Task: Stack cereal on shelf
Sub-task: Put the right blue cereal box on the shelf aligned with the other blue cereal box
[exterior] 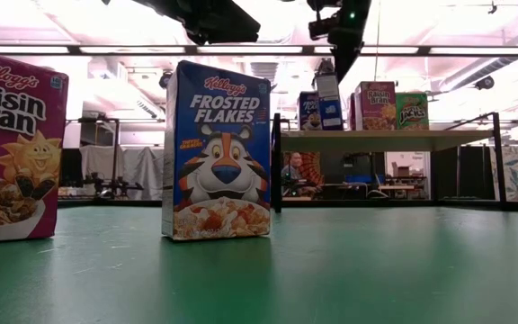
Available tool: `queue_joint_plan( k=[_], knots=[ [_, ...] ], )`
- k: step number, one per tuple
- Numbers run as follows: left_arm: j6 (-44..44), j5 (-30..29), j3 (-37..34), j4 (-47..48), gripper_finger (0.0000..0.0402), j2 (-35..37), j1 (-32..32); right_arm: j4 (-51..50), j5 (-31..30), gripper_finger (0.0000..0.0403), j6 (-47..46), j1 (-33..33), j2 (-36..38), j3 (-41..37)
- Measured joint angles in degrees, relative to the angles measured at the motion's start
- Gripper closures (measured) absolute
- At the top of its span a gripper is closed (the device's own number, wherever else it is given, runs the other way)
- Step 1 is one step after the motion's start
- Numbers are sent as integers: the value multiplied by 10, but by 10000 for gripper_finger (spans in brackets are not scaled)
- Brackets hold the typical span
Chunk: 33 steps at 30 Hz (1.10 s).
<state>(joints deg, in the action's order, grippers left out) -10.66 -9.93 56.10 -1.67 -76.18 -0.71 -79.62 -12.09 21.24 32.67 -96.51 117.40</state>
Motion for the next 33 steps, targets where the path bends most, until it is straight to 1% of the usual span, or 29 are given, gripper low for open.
queue_joint_plan(
  k=[6,8,11,14,16,21,25,27,31,33],
  knots=[
    [0,0,0,0,198,0,0,47,-1,394,48,0,0,-2],
    [0,0,0,0,198,0,0,54,-16,394,57,0,0,-2],
    [0,0,0,0,198,0,0,54,-42,394,53,-3,0,1],
    [0,0,0,0,198,0,0,53,-44,394,26,-15,10,5],
    [0,0,0,0,198,0,0,53,-34,394,6,-29,20,8],
    [0,0,0,-2,198,0,0,54,58,394,-27,-69,25,6],
    [0,0,0,-12,198,0,0,60,61,394,-29,-104,14,-3],
    [0,0,0,-12,198,0,0,61,44,394,-27,-114,5,-5],
    [0,0,0,-11,198,0,0,60,-51,394,-26,-126,-6,-13],
    [0,0,0,-8,198,0,0,58,-73,394,-26,-127,-8,-16]
  ],
)
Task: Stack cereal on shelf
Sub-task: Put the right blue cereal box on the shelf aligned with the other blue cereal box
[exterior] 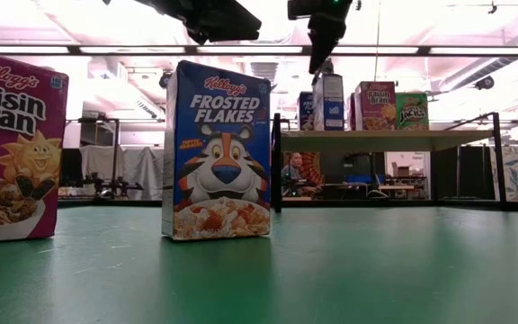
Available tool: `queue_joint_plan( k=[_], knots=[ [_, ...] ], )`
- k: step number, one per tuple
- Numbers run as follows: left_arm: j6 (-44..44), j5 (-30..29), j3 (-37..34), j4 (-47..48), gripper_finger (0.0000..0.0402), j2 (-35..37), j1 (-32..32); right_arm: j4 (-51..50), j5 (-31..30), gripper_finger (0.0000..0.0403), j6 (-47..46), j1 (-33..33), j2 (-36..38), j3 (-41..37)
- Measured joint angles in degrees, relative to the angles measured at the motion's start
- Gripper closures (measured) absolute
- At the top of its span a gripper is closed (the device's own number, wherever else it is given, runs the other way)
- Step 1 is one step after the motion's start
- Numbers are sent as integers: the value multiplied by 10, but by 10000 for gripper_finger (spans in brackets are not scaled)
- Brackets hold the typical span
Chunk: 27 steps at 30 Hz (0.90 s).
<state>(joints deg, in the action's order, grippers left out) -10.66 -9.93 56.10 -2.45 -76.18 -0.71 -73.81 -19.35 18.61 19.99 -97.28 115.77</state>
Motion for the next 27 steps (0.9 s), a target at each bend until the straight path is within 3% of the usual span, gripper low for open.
queue_joint_plan(
  k=[27],
  knots=[
    [0,0,0,5,198,0,0,-126,-22,394,-66,-4,17,-20]
  ],
)
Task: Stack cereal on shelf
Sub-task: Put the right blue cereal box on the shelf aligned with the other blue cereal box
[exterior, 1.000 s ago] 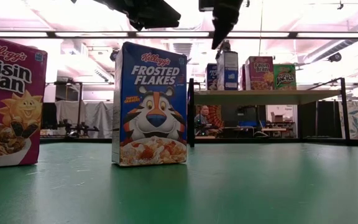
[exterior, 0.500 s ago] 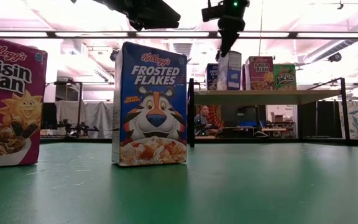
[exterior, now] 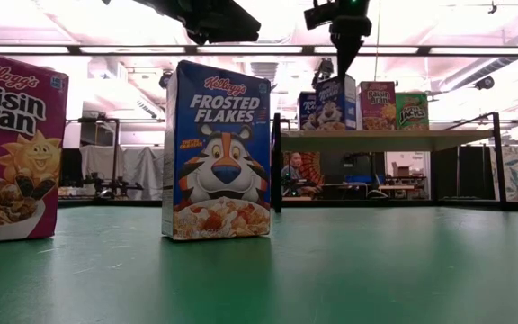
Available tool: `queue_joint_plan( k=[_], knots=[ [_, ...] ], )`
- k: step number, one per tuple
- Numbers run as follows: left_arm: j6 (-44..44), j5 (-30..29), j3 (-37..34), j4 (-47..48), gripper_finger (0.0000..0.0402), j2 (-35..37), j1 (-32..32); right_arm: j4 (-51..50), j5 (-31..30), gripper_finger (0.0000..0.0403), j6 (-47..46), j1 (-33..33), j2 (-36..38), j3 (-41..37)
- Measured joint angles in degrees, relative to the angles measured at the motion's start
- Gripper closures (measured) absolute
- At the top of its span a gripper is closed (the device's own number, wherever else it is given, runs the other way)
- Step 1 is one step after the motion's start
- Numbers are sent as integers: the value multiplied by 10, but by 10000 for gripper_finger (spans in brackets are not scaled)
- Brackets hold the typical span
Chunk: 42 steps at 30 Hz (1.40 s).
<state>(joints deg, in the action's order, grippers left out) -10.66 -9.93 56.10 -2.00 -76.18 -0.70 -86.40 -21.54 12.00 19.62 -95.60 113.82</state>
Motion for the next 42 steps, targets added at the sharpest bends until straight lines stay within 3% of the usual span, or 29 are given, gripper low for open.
queue_joint_plan(
  k=[16,23,30,42],
  knots=[
    [0,0,0,5,198,0,0,-35,5,394,-11,19,15,-2],
    [0,0,0,5,198,0,0,4,2,394,23,44,15,-22],
    [0,0,0,5,198,0,0,71,-41,394,74,47,15,-45],
    [0,0,0,5,198,0,0,59,-29,394,40,43,33,-5]
  ],
)
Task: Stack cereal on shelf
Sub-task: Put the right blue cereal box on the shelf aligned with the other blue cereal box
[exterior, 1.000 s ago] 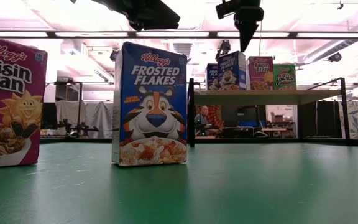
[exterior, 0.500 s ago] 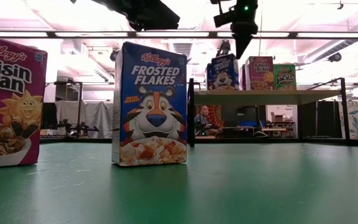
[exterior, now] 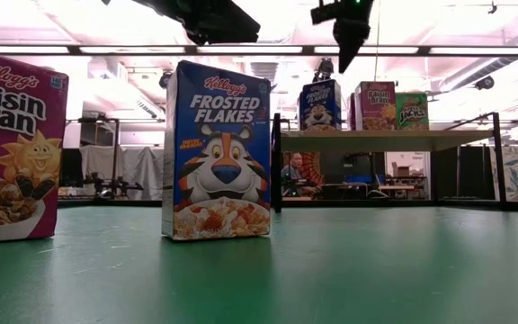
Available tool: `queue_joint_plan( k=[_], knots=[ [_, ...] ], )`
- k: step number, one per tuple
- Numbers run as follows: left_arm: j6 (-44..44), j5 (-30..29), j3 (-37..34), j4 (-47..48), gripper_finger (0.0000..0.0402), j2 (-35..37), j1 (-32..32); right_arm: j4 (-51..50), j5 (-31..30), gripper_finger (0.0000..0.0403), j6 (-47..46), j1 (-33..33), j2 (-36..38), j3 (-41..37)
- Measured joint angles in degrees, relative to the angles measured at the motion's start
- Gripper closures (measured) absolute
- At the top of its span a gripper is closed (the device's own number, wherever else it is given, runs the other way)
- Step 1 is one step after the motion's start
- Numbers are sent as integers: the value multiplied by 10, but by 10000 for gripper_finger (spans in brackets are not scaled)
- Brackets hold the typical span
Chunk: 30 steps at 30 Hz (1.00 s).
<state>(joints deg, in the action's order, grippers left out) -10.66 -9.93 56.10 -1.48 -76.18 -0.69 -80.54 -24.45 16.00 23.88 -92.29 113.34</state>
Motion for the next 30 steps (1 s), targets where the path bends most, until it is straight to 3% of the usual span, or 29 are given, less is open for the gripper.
queue_joint_plan(
  k=[5,8,17,23,30],
  knots=[
    [0,0,0,0,198,0,0,33,130,394,-11,0,18,1],
    [0,0,0,0,198,0,0,51,159,394,-11,0,19,-2],
    [0,0,0,1,198,0,0,62,152,394,-5,4,-1,-30],
    [0,0,0,2,198,0,0,57,50,394,-3,4,-1,-51],
    [0,0,0,4,198,0,0,58,33,394,6,7,0,-51]
  ],
)
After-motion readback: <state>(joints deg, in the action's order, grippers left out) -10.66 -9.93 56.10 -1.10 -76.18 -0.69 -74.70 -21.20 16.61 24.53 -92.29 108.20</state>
